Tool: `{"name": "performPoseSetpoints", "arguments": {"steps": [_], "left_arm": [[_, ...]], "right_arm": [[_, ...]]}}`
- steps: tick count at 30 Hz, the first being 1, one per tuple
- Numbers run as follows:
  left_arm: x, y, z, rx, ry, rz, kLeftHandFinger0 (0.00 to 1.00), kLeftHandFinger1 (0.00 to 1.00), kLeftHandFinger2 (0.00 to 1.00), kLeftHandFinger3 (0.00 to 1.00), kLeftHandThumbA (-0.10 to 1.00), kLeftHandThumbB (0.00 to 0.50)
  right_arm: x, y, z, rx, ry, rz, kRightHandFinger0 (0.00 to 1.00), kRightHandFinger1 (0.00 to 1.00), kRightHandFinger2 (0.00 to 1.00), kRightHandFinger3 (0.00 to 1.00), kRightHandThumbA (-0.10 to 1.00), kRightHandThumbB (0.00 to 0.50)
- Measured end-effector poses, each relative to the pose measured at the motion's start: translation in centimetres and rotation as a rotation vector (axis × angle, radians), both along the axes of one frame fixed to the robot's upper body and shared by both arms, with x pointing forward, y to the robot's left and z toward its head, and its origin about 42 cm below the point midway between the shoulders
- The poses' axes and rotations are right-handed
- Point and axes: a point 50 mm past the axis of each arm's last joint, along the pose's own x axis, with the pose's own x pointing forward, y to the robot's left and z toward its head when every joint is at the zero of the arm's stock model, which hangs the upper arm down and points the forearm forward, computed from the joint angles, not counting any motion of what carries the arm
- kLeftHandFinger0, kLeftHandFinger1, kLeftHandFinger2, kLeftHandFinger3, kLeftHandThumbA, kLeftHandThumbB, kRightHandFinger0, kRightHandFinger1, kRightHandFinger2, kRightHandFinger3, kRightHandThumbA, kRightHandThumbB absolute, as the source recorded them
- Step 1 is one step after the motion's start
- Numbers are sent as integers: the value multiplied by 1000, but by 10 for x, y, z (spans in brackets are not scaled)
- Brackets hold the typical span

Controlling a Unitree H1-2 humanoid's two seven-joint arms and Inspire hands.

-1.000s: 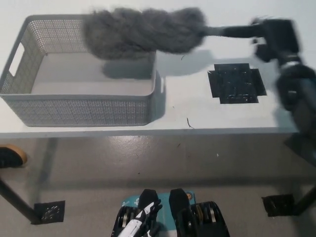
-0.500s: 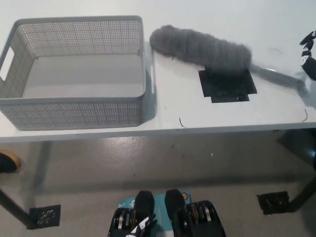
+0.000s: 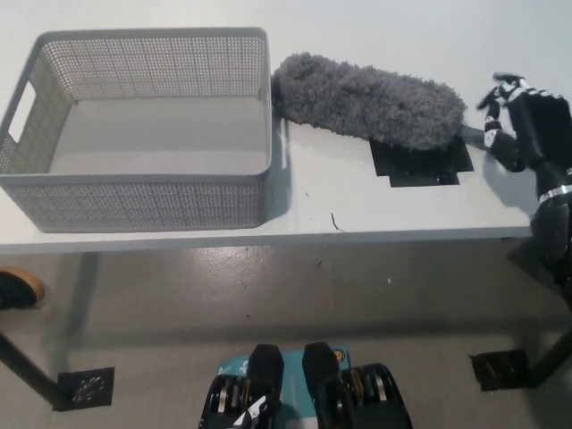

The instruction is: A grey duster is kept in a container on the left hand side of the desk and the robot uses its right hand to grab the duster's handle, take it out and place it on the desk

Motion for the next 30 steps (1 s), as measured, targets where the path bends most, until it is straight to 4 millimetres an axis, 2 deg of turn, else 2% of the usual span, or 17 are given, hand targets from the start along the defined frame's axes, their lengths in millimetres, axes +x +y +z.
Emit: {"name": "performPoseSetpoints", "arguments": {"steps": [3, 6, 8, 9, 11, 12, 13, 15, 16, 17, 18, 20, 24, 25, 28, 29, 30], "left_arm": [[0, 0, 0, 1, 1, 0, 1000, 1000, 1000, 1000, 888, 166], [-1, 1, -1, 2, 2, 0, 1000, 1000, 1000, 1000, 892, 162], [-1, 1, -1, 3, 3, 1, 1000, 1000, 1000, 1000, 888, 169], [-1, 1, -1, 3, 3, 1, 1000, 1000, 1000, 1000, 885, 161], [-1, 1, -1, 3, 4, 1, 1000, 1000, 1000, 1000, 885, 161], [-1, 1, -1, 3, 4, 1, 1000, 1000, 1000, 1000, 889, 165], [-1, 1, -1, 3, 4, 1, 1000, 1000, 1000, 1000, 893, 167], [-1, 1, -1, 3, 4, 1, 1000, 1000, 1000, 1000, 896, 174], [-1, 2, -1, 4, 5, 1, 1000, 1000, 1000, 1000, 902, 181], [-1, 1, -1, 3, 5, 2, 1000, 1000, 1000, 1000, 903, 181], [-1, 2, -1, 4, 6, 2, 1000, 1000, 1000, 1000, 908, 185], [0, 1, -1, 3, 6, 2, 1000, 1000, 1000, 1000, 913, 187], [0, 2, -1, 4, 6, 3, 1000, 1000, 1000, 1000, 915, 184], [1, 2, -1, 4, 6, 3, 1000, 1000, 1000, 1000, 918, 178], [3, 2, -1, 5, 3, 3, 1000, 1000, 1000, 1000, 934, 183], [3, 2, -1, 5, 2, 3, 1000, 1000, 1000, 1000, 933, 184], [5, 2, 0, 5, -2, 2, 1000, 1000, 1000, 1000, 931, 184]], "right_arm": [[-6, 5, 2, 14, 32, 26, 1000, 1000, 1000, 1000, 802, 417], [-21, 9, 3, 72, 39, 66, 1000, 1000, 1000, 1000, 1000, 463], [-33, 9, 2, 113, 39, 87, 1000, 1000, 1000, 1000, 1000, 500], [-40, 10, 2, 133, 35, 101, 1000, 1000, 1000, 1000, 1000, 473], [-52, 10, 0, 164, 34, 116, 1000, 1000, 1000, 1000, 1000, 488], [-60, 9, -2, 185, 31, 124, 1000, 1000, 1000, 1000, 1000, 432], [-68, 8, -3, 201, 26, 130, 1000, 1000, 1000, 1000, 1000, 452], [-80, 7, -6, 227, 19, 139, 1000, 1000, 1000, 1000, 1000, 423], [-93, 6, -10, 248, 16, 148, 1000, 1000, 1000, 1000, 1000, 454], [-102, 5, -12, 264, 15, 153, 1000, 1000, 1000, 1000, 1000, 431], [-111, 5, -15, 276, 15, 159, 1000, 1000, 1000, 1000, 1000, 496], [-134, 2, -24, 303, 22, 166, 1000, 1000, 1000, 1000, 874, 500], [-181, -5, -39, 352, 43, 179, 1000, 1000, 1000, 1000, 701, 404], [-197, -5, -45, 360, 56, 183, 1000, 1000, 1000, 1000, 758, 426], [-249, -1, -60, 374, 101, 213, 1000, 1000, 1000, 1000, 924, 338], [-256, 1, -61, 378, 106, 219, 1000, 1000, 1000, 1000, 960, 346], [-283, 6, -66, 396, 130, 239, 1000, 1000, 1000, 1000, 867, 316]]}}
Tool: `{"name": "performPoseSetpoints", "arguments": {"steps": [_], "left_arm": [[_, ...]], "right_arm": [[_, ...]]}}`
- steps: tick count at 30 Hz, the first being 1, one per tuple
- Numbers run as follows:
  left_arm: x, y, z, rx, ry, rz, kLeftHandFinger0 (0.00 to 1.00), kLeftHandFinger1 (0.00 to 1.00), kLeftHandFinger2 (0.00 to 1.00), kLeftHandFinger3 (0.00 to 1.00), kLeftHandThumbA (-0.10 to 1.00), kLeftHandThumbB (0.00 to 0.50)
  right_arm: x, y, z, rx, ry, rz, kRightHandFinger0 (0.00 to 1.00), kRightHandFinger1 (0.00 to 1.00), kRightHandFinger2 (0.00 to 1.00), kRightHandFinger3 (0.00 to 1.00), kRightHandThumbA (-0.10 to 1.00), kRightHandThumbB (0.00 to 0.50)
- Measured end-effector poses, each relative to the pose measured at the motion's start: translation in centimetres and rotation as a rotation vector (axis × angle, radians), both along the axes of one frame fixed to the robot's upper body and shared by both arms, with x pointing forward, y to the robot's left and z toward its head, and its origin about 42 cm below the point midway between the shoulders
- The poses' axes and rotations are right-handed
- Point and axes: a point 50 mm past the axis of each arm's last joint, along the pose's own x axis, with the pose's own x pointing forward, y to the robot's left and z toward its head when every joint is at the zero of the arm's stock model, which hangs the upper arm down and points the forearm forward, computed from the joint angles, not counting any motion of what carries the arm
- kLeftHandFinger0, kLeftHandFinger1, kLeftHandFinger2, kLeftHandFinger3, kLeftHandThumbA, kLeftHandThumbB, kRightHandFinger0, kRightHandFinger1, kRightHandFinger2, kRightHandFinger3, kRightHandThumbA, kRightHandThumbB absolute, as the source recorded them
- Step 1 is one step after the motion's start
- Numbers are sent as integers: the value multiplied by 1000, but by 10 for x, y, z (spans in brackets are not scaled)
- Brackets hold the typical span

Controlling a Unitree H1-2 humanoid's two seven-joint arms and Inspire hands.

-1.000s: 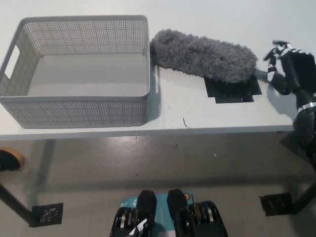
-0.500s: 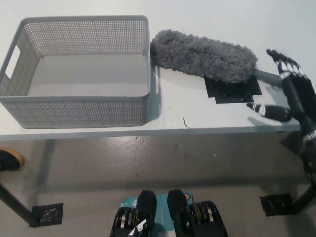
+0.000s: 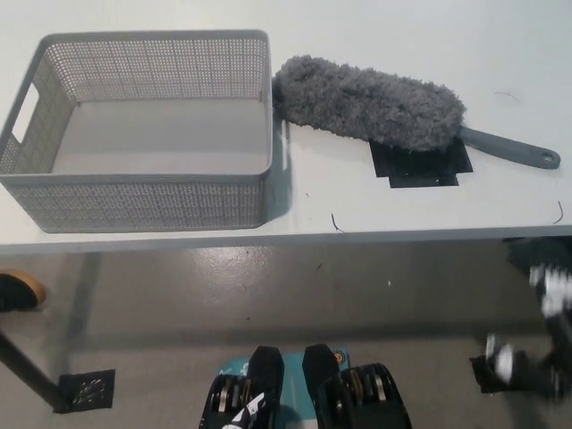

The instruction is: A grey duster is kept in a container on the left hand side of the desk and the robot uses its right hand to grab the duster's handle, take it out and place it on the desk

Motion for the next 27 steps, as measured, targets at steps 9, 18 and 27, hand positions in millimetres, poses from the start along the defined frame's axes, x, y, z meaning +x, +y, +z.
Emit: {"name": "performPoseSetpoints", "arguments": {"steps": [9, 18, 27], "left_arm": [[20, 1, 10, -4, -45, 10, 1000, 1000, 1000, 1000, 916, 178], [43, 6, 30, -19, -129, 48, 1000, 1000, 1000, 1000, 889, 149], [58, 7, 51, -38, -206, 66, 1000, 1000, 1000, 1000, 879, 129]], "right_arm": [[-92, 37, -19, 191, 75, 103, 1000, 1000, 1000, 1000, 861, 151], [-43, 35, -99, 320, 259, -38, 1000, 1000, 1000, 1000, 1000, 400], [6, 24, -118, 456, 326, -78, 1000, 1000, 1000, 1000, 1000, 345]]}}
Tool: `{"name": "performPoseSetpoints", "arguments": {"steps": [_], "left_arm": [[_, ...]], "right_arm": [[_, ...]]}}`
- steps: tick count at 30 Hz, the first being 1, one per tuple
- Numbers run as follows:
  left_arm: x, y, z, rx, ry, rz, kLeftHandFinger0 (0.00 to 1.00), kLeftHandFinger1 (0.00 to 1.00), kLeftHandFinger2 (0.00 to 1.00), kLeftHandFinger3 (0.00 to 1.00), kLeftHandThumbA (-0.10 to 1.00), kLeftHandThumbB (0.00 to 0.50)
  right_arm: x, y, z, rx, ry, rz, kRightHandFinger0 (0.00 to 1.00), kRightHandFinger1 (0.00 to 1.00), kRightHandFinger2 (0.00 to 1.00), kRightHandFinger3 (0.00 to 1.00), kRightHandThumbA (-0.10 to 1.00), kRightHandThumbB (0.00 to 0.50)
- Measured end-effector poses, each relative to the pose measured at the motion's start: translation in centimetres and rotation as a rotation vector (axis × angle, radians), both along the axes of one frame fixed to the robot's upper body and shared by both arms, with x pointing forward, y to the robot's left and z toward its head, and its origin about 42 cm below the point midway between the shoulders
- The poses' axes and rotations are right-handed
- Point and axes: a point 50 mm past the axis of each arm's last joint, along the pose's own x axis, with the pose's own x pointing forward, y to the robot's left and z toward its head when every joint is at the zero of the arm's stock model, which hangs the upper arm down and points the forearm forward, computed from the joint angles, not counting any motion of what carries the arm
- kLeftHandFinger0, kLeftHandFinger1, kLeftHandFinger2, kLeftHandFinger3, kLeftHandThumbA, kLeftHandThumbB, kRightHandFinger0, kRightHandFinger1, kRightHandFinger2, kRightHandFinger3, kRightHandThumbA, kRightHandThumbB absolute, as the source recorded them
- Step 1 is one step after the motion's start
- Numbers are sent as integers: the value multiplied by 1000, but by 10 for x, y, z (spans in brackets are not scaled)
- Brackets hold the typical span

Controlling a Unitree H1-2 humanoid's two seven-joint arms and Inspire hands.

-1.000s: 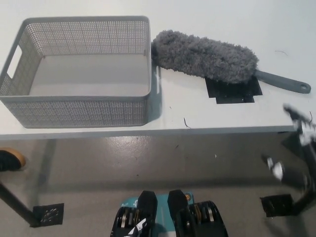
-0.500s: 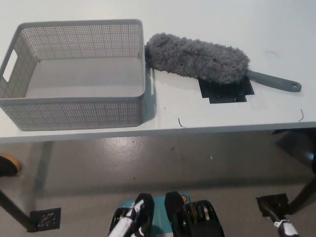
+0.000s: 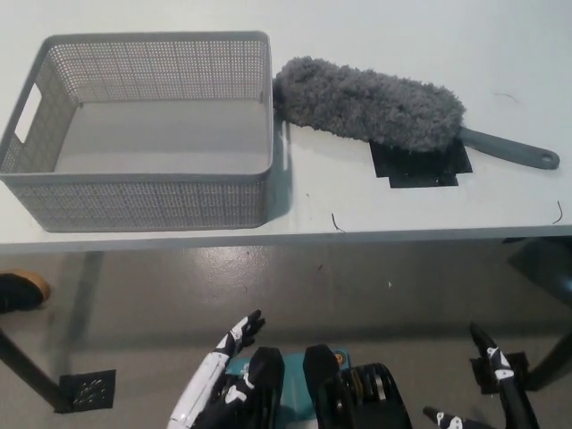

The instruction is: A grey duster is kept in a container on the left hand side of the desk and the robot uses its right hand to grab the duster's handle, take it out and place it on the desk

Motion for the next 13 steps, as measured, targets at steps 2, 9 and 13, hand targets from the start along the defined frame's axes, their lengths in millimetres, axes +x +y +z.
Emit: {"name": "performPoseSetpoints", "arguments": {"steps": [2, 9, 13], "left_arm": [[1, 2, 1, -2, -5, 12, 1000, 1000, 1000, 1000, 875, 128], [1, 9, 1, -15, -9, 56, 1000, 1000, 1000, 1000, 889, 129], [-7, 10, -4, -19, 9, 74, 1000, 1000, 1000, 1000, 877, 134]], "right_arm": [[4, -1, -1, 33, 5, 1, 1000, 1000, 1000, 1000, 1000, 342], [6, 3, -5, 120, 26, 36, 1000, 1000, 1000, 1000, 1000, 332], [0, 3, -7, 127, 44, 63, 1000, 1000, 1000, 1000, 1000, 331]]}}
